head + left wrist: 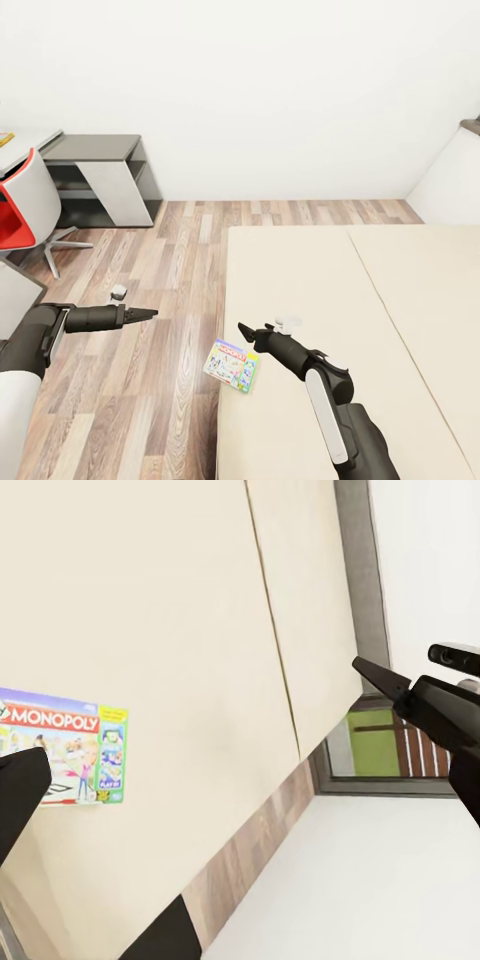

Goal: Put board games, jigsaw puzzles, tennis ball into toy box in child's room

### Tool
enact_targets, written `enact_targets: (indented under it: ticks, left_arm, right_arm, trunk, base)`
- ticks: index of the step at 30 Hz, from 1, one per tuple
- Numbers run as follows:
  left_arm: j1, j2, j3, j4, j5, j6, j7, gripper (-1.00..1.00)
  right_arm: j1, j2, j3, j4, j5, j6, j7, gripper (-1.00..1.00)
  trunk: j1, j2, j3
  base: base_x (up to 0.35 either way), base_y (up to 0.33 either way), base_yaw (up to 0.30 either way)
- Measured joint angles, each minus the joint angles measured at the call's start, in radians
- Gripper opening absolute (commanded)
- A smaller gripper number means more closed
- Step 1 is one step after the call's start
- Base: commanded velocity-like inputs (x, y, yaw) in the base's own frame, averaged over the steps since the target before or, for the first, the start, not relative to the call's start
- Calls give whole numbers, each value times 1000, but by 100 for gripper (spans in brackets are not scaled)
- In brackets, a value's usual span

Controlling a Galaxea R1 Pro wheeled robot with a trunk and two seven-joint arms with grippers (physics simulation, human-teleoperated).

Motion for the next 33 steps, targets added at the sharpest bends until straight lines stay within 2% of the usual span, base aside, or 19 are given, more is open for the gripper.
enact_targets:
  ticks: [33]
  left_arm:
    - [0, 0, 0, 0, -4, -1, 0, 100]
  right_arm:
    - [-1, 0, -2, 4, -4, -2, -2, 100]
  trunk:
    - [0, 0, 55]
  base:
    - [0, 0, 0]
